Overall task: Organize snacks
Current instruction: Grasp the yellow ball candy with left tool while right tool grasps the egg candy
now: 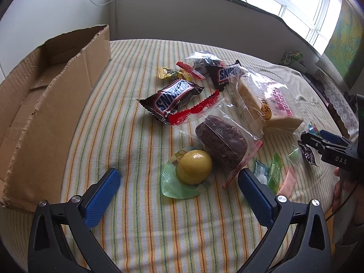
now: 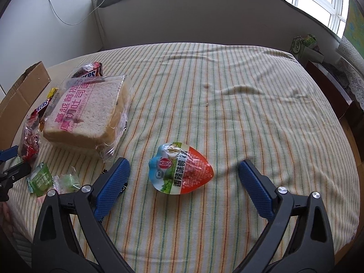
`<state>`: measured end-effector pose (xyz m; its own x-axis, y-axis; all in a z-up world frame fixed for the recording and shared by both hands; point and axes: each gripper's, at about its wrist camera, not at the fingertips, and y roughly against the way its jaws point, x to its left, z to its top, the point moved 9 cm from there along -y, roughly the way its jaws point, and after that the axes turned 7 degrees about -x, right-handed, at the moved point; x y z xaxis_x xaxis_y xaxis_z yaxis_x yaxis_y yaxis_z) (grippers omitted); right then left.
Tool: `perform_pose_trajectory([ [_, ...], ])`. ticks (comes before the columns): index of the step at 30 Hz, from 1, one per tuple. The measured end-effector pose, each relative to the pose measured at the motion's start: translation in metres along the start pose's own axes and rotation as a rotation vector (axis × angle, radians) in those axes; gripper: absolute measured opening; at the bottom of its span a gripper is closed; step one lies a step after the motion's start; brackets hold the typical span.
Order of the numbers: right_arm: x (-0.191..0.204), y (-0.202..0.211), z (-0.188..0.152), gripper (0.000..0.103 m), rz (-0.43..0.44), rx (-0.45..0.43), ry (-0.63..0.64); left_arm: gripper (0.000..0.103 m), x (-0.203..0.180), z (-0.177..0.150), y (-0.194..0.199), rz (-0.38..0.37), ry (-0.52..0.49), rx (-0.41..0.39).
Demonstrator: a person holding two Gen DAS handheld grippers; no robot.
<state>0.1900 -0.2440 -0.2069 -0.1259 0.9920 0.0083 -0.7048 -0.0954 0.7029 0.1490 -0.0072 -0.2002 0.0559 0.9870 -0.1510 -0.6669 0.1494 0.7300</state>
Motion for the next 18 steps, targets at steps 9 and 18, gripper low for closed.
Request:
perform_pose_trajectory([
  [9,0.002,0.007,0.003,0.047,0.028,-0.031,0.011,0.040,-0.004,0.008,0.006,0.016,-0.099,-0.029],
  [18,0.002,0.020,0.002,0.034,0.046,-0.076,-0.005,0.034,-0.001,0.009,0.014,-0.023,-0.063,-0.062],
])
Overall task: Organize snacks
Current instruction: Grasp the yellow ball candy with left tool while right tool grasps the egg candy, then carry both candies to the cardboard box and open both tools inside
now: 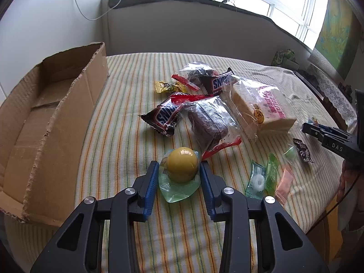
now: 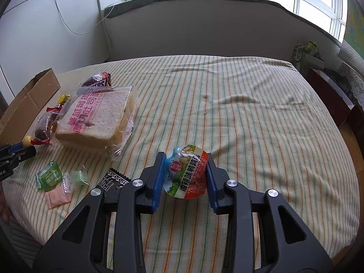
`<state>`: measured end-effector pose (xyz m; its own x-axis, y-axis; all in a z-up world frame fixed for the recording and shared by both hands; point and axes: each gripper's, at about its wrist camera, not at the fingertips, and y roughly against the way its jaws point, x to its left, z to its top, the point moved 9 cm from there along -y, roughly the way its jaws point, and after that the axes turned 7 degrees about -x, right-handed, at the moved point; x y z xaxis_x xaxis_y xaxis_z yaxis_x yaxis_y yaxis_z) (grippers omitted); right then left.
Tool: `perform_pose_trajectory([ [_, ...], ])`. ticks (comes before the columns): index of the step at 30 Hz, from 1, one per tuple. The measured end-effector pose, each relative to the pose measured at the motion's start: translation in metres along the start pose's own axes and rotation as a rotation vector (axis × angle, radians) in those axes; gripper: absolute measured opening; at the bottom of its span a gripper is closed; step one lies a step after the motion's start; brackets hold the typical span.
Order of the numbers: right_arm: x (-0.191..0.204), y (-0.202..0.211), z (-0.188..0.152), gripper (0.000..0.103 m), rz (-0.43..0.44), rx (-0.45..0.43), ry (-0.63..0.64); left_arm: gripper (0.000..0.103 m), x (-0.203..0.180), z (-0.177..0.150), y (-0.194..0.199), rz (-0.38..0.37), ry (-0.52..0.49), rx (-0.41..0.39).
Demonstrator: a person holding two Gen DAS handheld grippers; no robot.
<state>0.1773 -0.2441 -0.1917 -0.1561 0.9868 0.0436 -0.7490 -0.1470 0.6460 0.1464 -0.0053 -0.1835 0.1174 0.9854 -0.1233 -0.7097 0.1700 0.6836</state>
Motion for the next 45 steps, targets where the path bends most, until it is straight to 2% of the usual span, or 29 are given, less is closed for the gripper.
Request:
perform_pose_trajectory([
  [7,-0.003,0.012,0.005,0.033,-0.001,-0.043,-0.014,0.034,-0.004,0.003,0.012,-0.008,0.019,-0.034],
  [15,-0.001,0.016,0.002,0.033,0.000,-0.050,-0.022,0.034,-0.003,0.004,0.016,-0.009,0.043,-0.055],
  [20,0.000,0.025,0.005,0.033,0.004,-0.073,-0.032,0.034,-0.002,0.013,0.027,-0.014,0.059,-0.096],
  [23,0.003,0.037,0.019,0.033,0.005,-0.106,-0.028,0.034,-0.006,0.028,0.038,-0.022,0.053,-0.140],
  [28,0.017,0.076,0.062,0.033,-0.004,-0.208,0.012,0.034,-0.010,0.069,0.071,-0.033,0.033,-0.255],
  [31,0.030,0.095,0.082,0.033,-0.011,-0.253,0.042,0.034,-0.007,0.090,0.096,-0.037,0.018,-0.323],
  [35,0.052,0.106,0.093,0.033,-0.016,-0.266,0.082,0.034,0.005,0.104,0.117,-0.039,0.023,-0.374],
  [41,0.100,0.101,0.097,0.033,0.014,-0.247,0.148,0.034,0.036,0.100,0.128,-0.026,0.060,-0.397],
  [45,0.153,0.090,0.099,0.033,0.068,-0.232,0.208,0.034,0.069,0.089,0.130,0.007,0.097,-0.395],
])
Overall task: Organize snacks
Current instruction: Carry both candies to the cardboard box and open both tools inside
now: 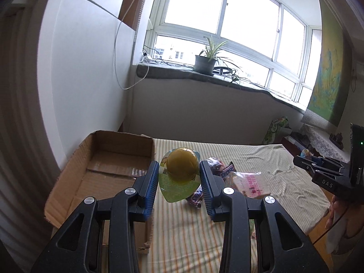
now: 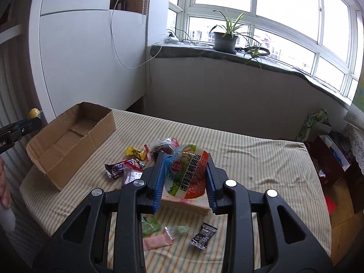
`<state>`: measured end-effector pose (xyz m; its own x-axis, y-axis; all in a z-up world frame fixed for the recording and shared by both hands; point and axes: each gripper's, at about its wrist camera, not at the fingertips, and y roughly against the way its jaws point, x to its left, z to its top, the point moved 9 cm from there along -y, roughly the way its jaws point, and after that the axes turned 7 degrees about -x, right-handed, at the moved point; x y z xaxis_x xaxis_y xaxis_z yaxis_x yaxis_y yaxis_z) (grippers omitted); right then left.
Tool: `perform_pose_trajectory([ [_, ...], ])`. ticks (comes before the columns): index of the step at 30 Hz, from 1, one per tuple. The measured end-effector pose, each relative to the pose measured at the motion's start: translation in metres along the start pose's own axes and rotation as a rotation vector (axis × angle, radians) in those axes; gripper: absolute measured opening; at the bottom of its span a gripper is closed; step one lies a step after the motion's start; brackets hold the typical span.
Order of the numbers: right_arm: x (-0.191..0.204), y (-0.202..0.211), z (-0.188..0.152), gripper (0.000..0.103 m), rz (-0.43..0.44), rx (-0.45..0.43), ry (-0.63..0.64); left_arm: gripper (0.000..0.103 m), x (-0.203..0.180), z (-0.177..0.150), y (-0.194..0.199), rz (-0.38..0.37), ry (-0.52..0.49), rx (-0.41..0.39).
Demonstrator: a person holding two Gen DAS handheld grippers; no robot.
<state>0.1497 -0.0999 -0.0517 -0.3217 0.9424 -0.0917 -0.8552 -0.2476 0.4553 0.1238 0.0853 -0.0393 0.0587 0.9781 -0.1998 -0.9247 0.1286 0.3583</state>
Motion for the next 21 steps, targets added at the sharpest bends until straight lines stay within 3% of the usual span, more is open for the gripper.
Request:
perform_pose_trajectory([
  [12,0.194,-0.053,0.029,0.033,0.314,-0.002,0.150,0.034,0.121,-0.016,0.034,0.191,0.093,0.001],
  [16,0.226,-0.058,0.034,0.033,0.363,-0.005,0.170,0.034,0.133,-0.010,0.034,0.200,0.101,-0.008],
  [21,0.238,-0.069,0.030,0.034,0.388,0.015,0.164,0.034,0.133,-0.012,0.023,0.171,0.097,0.000],
])
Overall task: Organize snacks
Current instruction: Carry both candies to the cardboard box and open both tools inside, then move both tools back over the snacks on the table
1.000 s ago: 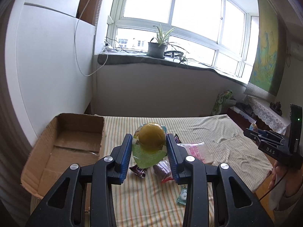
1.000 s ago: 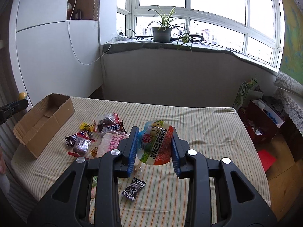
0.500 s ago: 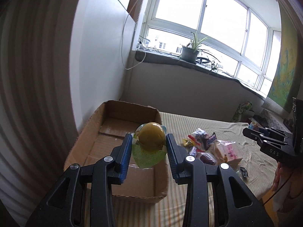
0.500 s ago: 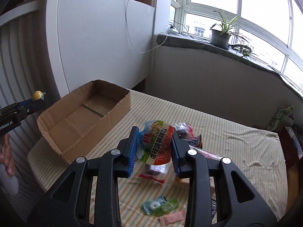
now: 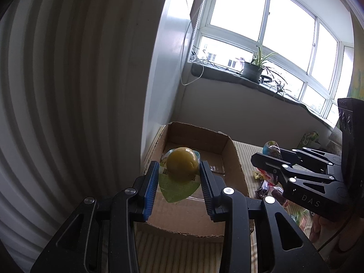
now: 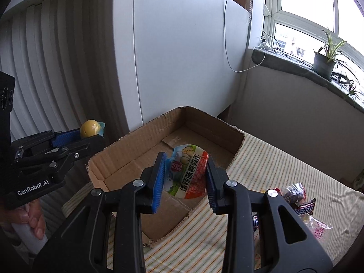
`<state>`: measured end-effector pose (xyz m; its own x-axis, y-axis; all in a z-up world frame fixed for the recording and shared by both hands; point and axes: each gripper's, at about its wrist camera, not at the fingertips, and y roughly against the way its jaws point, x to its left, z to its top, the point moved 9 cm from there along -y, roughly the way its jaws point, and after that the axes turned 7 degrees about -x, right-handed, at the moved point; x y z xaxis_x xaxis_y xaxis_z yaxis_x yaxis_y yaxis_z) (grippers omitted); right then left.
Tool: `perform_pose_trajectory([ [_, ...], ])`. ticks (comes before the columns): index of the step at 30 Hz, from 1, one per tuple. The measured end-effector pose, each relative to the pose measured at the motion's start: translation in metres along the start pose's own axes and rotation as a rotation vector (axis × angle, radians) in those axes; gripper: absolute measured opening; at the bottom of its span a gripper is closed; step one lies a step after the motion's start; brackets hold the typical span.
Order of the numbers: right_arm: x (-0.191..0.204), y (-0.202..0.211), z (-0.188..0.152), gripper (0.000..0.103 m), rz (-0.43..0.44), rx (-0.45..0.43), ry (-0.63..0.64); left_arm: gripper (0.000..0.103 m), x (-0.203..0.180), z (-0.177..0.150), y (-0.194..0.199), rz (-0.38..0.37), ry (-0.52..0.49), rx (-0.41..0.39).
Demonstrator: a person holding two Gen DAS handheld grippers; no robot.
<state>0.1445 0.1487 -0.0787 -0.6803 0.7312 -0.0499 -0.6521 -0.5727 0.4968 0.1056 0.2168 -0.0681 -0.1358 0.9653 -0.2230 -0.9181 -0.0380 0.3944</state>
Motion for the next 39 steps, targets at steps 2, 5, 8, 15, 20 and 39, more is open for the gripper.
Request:
perform_pose_trajectory([
  [2,0.000,-0.009,-0.003,0.034,0.013,0.014,-0.005,0.034,0.001,-0.005,-0.007,-0.008,0.009,0.015],
  [5,0.003,-0.020,-0.008,0.035,0.028,0.031,-0.006,0.034,0.001,-0.013,-0.015,-0.013,0.023,0.042],
  [8,0.005,-0.032,-0.013,0.051,0.052,0.052,-0.013,0.037,0.001,-0.021,-0.023,-0.012,0.025,0.069],
  [15,-0.004,-0.025,-0.012,0.064,0.031,0.023,-0.031,0.077,0.019,-0.023,-0.014,0.074,0.052,0.055],
  [20,0.003,-0.013,-0.009,0.064,0.035,0.010,-0.018,0.077,0.024,-0.021,-0.004,0.098,0.068,0.051],
  [39,-0.017,0.017,-0.018,0.064,0.031,-0.023,-0.057,0.077,0.003,-0.012,0.010,0.121,0.030,0.034],
])
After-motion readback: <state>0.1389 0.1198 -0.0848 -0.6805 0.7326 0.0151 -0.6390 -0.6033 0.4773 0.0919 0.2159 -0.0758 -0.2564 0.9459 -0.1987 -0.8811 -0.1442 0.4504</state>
